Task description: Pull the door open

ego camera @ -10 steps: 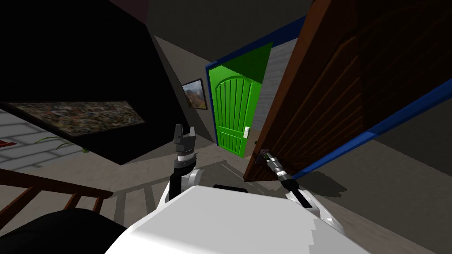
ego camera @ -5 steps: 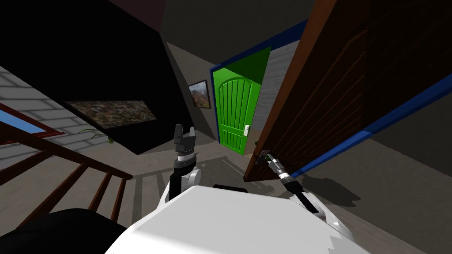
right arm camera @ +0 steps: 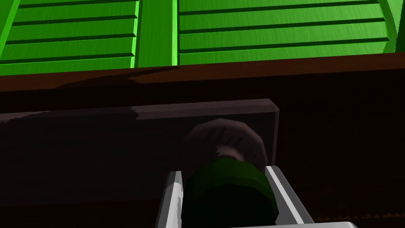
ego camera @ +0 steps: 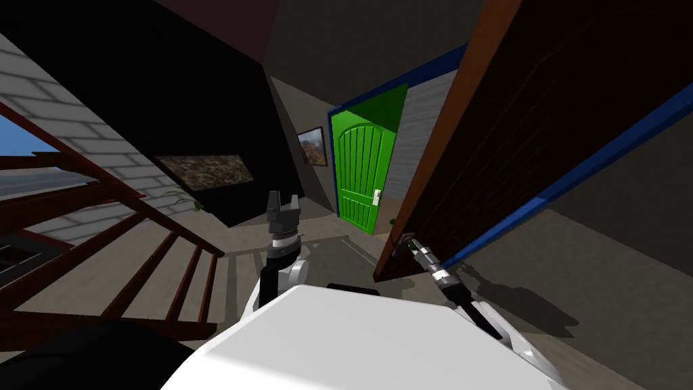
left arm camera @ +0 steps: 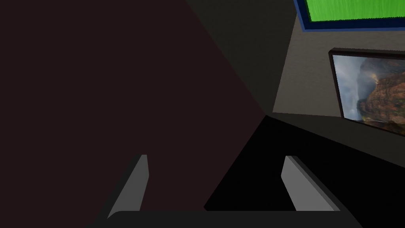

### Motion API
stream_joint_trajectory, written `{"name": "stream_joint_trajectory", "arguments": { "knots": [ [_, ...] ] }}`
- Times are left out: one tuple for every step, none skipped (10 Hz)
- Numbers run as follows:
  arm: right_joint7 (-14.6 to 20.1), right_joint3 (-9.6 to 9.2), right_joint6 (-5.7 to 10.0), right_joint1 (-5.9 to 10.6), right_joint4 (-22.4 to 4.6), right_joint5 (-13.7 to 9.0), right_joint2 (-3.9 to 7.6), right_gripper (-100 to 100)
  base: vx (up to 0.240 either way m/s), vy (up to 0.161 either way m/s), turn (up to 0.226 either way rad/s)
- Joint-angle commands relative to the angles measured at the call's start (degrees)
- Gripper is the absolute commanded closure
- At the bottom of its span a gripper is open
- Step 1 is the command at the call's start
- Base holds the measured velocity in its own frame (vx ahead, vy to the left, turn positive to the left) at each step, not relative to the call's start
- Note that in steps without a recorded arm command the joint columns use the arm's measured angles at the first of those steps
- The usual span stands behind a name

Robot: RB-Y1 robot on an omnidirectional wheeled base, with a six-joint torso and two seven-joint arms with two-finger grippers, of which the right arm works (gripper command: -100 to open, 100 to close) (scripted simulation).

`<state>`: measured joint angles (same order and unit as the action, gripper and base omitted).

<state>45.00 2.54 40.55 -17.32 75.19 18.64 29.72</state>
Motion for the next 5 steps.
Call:
{"name": "stream_joint_trajectory", "arguments": {
  "knots": [
    [0.0, 0.0, 0.0, 0.0, 0.0, 0.0, 0.0, 100, -0.092, -0.046, 0.019],
    [0.43, -0.21, 1.31, -0.16, -0.69, 0.09, 0.61, 100, -0.149, -0.074, 0.127],
    [0.53, -0.24, 1.63, -0.16, -0.84, 0.1, 0.77, 100, -0.21, -0.091, 0.139],
    [0.75, -0.31, 2.32, -0.18, -1.16, 0.12, 1.13, 100, -0.156, -0.096, 0.13],
    [0.99, -0.39, 3.08, -0.19, -1.51, 0.14, 1.51, 100, -0.188, -0.133, 0.141]
  ]
}}
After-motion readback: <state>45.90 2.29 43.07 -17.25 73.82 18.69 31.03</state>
